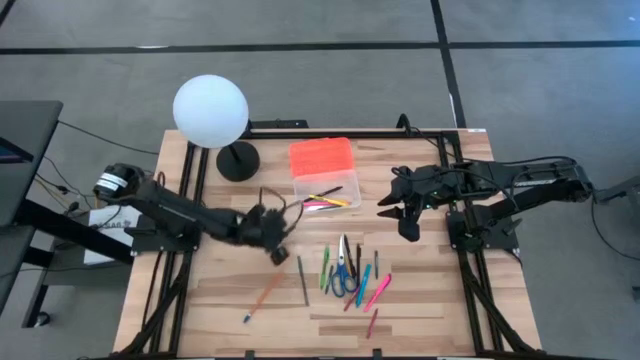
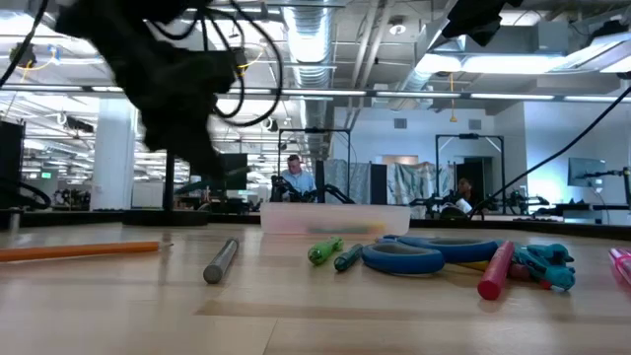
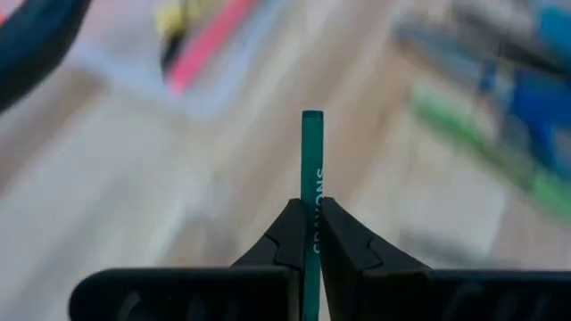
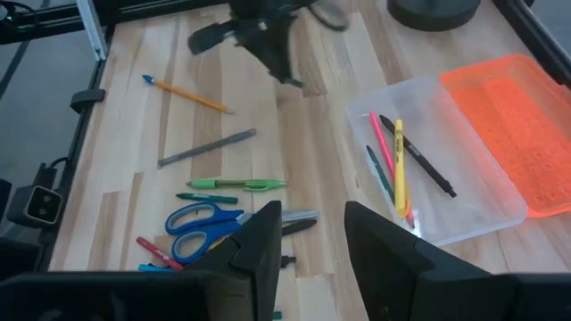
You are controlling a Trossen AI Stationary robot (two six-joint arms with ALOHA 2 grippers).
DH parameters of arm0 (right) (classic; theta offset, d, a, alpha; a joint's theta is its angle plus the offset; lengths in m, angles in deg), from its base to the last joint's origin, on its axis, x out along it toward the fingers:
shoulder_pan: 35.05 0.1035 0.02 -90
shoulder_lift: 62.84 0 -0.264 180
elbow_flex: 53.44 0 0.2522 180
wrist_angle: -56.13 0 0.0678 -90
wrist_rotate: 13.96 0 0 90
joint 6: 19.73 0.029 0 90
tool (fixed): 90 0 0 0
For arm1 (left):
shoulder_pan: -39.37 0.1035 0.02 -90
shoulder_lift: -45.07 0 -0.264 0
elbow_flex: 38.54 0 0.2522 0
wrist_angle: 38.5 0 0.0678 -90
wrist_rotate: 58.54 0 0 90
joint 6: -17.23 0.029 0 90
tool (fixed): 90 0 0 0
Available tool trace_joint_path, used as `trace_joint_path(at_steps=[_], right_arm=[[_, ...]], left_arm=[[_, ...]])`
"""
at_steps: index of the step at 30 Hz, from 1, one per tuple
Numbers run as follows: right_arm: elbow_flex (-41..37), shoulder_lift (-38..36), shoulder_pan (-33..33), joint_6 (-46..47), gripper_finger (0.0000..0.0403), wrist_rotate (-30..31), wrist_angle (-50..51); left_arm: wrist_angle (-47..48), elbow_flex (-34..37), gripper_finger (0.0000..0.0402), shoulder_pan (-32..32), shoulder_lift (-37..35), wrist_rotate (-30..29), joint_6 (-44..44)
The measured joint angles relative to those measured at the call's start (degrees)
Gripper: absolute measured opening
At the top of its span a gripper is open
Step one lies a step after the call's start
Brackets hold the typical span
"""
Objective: Pick & place school supplies into a supply box
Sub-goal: Put the green crayon into the supply box
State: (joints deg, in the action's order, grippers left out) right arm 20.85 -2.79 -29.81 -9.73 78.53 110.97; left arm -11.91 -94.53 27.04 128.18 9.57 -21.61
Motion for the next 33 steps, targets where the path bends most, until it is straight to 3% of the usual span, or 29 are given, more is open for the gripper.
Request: trace_joint_path(at_steps=[7,14,20,25,33], right_arm=[[0.0,0.2,0.0,0.0,0.0118,3.8,-0.4],[0.0,1.4,0.0,0.0,0.0118,3.9,-0.7],[0.0,3.9,0.0,-0.4,0.0118,4.1,-1.9],[0.0,6.9,0.0,-0.5,0.0118,3.9,-3.4],[0.0,8.8,0.8,-0.2,0.0118,3.9,-2.9]], left_arm=[[-14.5,-0.1,0.0004,12.2,0.6,3.8,14.3],[-15.0,-4.2,0.0005,21.0,1.2,9.2,30.5],[-14.6,-8.6,0.0006,27.0,4.4,13.5,37.2],[-12.0,-14.5,0.0006,28.5,10.3,18.7,40.0],[-4.4,-22.4,0.0019,28.5,17.2,18.7,42.9]])
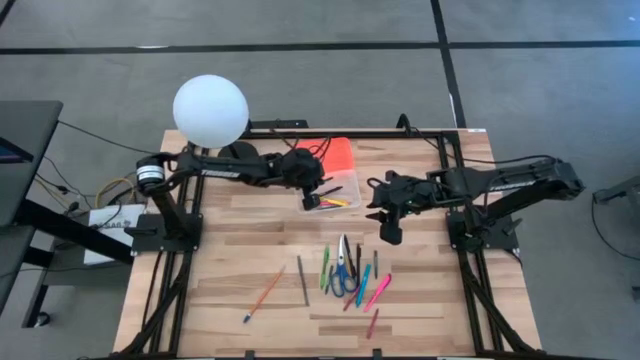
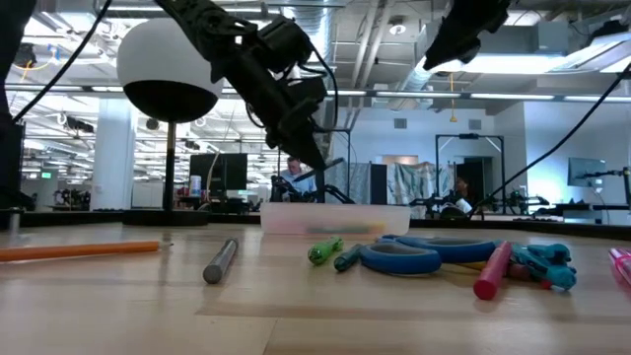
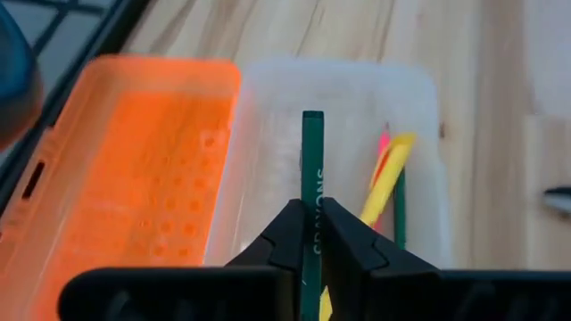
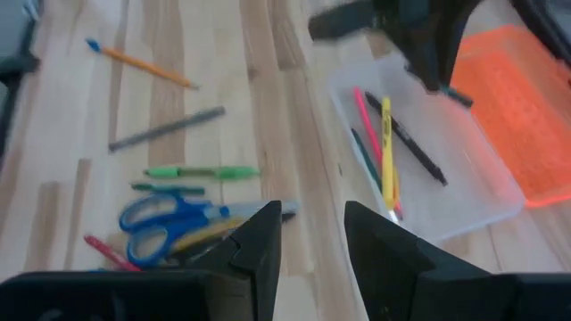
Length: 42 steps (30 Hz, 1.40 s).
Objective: Pick & place school supplies into a supply box
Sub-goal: Put the green crayon into the supply box
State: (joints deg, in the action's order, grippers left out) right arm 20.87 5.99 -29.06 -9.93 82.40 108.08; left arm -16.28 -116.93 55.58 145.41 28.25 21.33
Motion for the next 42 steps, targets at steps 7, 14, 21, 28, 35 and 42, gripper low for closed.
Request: trace_joint_path(at_steps=[7,14,21,28,35,42], right_arm=[[0.0,-0.2,0.9,0.3,0.0118,1.2,0.3],[0.0,-0.3,0.9,0.3,0.0118,1.3,0.3],[0.0,-0.3,1.7,2.6,0.0118,1.1,3.4],[0.0,-0.2,6.3,1.7,0.0118,1.0,14.5],[-1.8,-0.2,9.6,-7.5,0.0118,1.0,11.1],[-12.3,-0.1,9.7,-9.8,0.0118,-4.1,-2.3]], left_arm=[[3.6,-1.3,0.0037,0.0,0.9,-3.3,-0.2],[5.3,-1.3,0.0076,-0.3,0.9,-3.2,-1.3],[6.5,-1.3,0.0127,-0.4,0.2,-1.5,-9.0],[7.3,-1.3,0.0132,-4.7,-4.9,2.6,-12.5],[9.9,-1.2,0.0128,-11.7,-8.5,-1.3,-16.5],[13.5,-1.0,0.0128,-20.2,-8.7,-8.8,-23.3]])
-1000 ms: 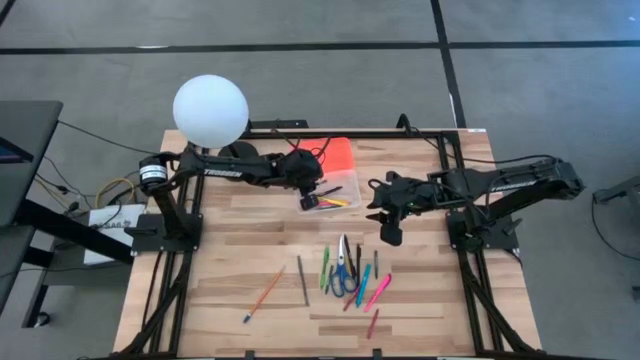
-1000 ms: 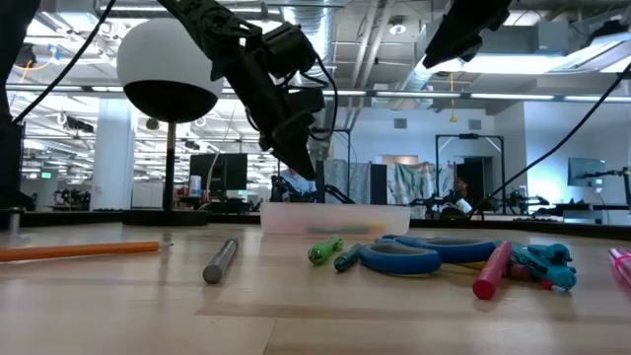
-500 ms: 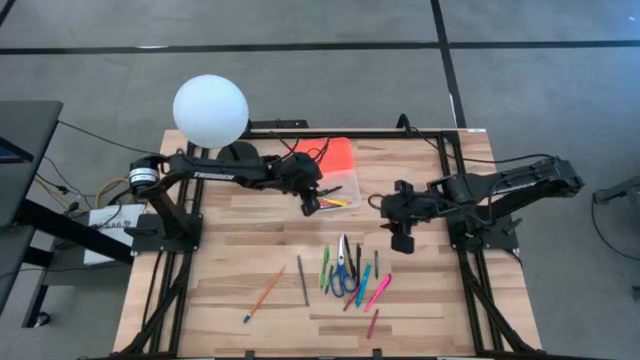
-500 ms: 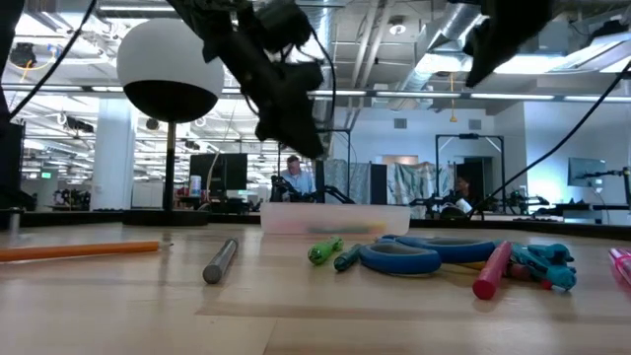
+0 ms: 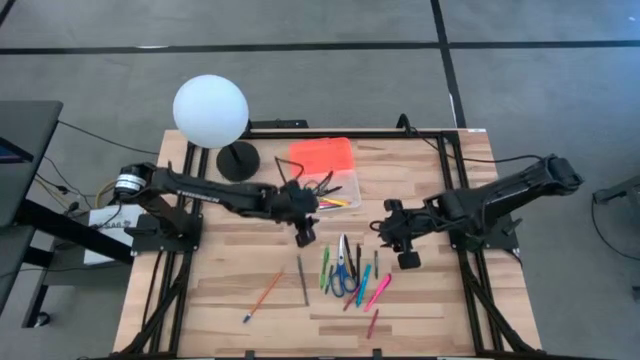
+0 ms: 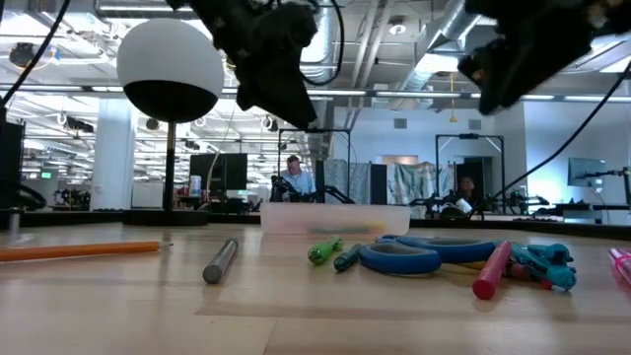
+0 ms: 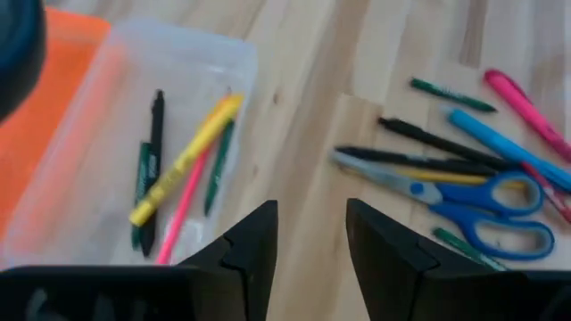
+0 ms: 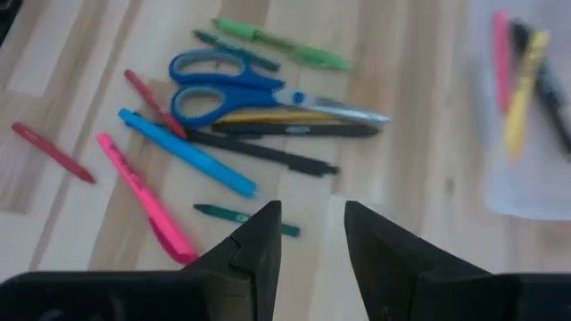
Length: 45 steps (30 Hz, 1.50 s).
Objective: Pick & place school supplies into a supply box
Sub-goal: Put the green crayon into the supply box
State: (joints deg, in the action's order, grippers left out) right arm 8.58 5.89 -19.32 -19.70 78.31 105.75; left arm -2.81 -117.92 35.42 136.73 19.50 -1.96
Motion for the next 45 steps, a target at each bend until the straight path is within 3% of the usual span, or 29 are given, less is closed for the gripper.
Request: trace_joint_path(at_steps=[8,13,23,45], right_arm=[[-8.7,1.8,0.0,-4.7,0.0118,-2.7,-10.8],[-9.2,6.6,0.0,-9.4,0.0118,-4.1,-13.1],[-9.1,16.0,0.0,-14.2,0.0118,-9.0,-16.1],[-8.8,23.0,-0.1,-22.7,0.0118,-10.3,-18.1]], left_arm=[[6.2,0.0,0.0128,-8.9,0.0,-11.4,-8.9],[9.0,0.0,0.0127,-11.9,0.0,-15.4,-14.4],[11.7,0.0,0.0127,-14.3,0.0,-15.7,-21.0],[12.8,0.0,0.0127,-14.5,0.0,-15.5,-23.1]])
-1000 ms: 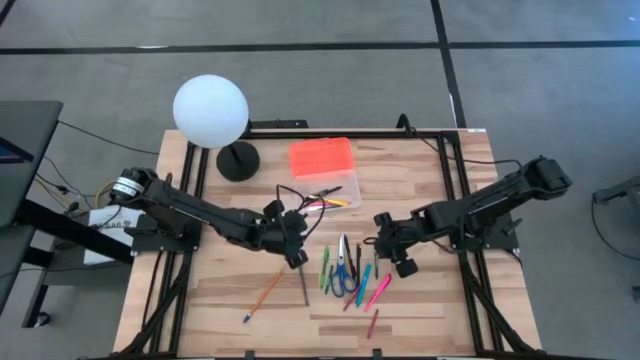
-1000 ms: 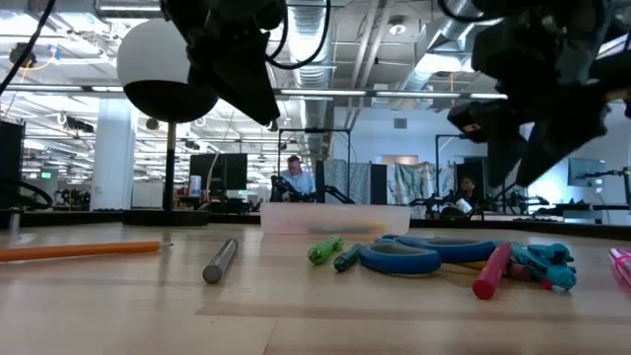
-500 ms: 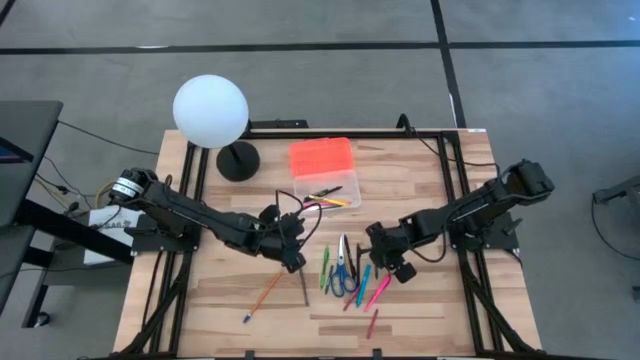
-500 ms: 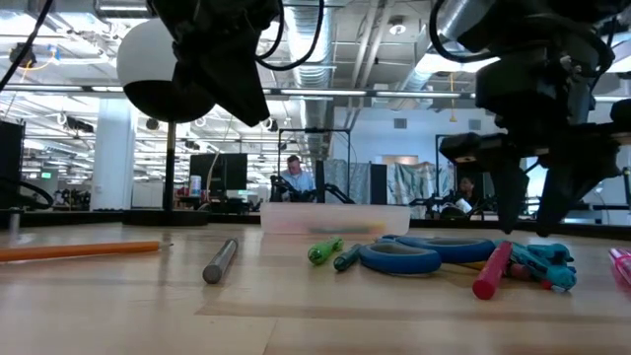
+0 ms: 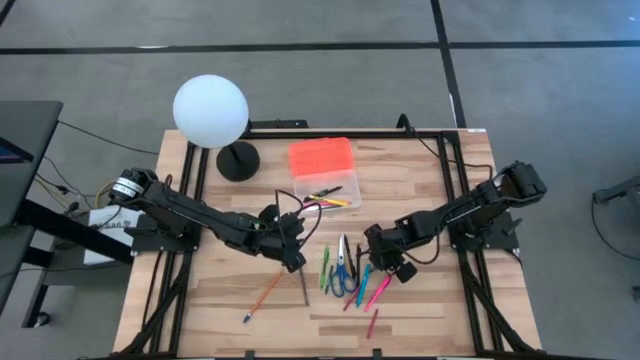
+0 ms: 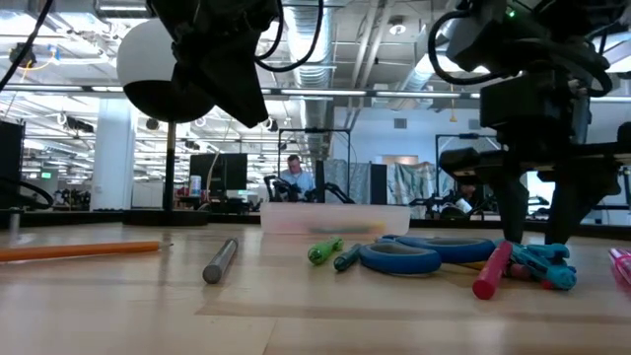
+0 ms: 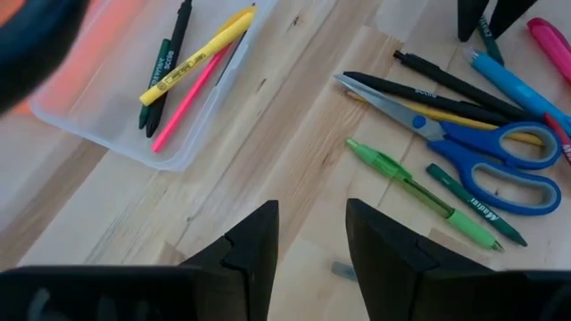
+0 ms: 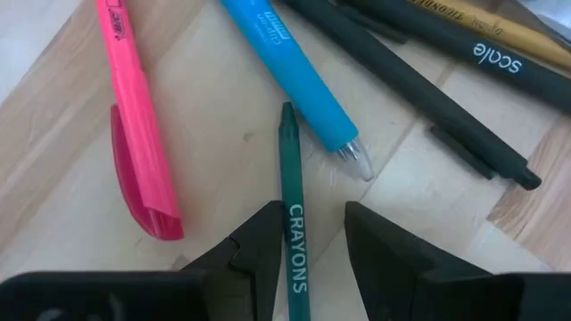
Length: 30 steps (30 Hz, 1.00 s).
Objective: Pick & place school supplies into a supply box
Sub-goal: Put the green crayon into the supply box
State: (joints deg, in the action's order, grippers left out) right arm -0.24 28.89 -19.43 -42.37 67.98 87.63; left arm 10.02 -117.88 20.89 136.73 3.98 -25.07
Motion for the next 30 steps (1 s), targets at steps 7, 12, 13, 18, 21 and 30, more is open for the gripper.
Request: trace_joint_path(at_steps=[7,12,13,18,21,30], right_arm=[[0.0,-0.4,-0.6,4.9,0.0107,0.4,2.5],[0.1,-0.5,-0.7,13.7,0.0069,0.5,5.2],[0.1,-0.5,-0.4,15.6,0.0060,0.6,5.4],[0.4,-0.5,0.7,24.9,0.0016,1.3,5.9],[0.8,-0.5,1.2,29.3,0.0007,1.6,6.2],[1.2,-0.4,2.1,36.2,0.0005,2.4,7.8]], left_arm=[[0.8,0.0,0.0127,0.0,0.0,-0.4,-0.4],[0.7,0.0,0.0127,0.0,0.0,-1.9,-0.3],[0.8,0.0,0.0127,0.0,0.0,-2.2,-0.3],[0.8,0.0,0.0127,0.0,0.0,-3.5,-0.1],[1.1,0.0,0.0127,0.0,0.0,-4.1,0.6],[1.1,0.0,0.0127,0.0,0.0,-4.4,3.0]])
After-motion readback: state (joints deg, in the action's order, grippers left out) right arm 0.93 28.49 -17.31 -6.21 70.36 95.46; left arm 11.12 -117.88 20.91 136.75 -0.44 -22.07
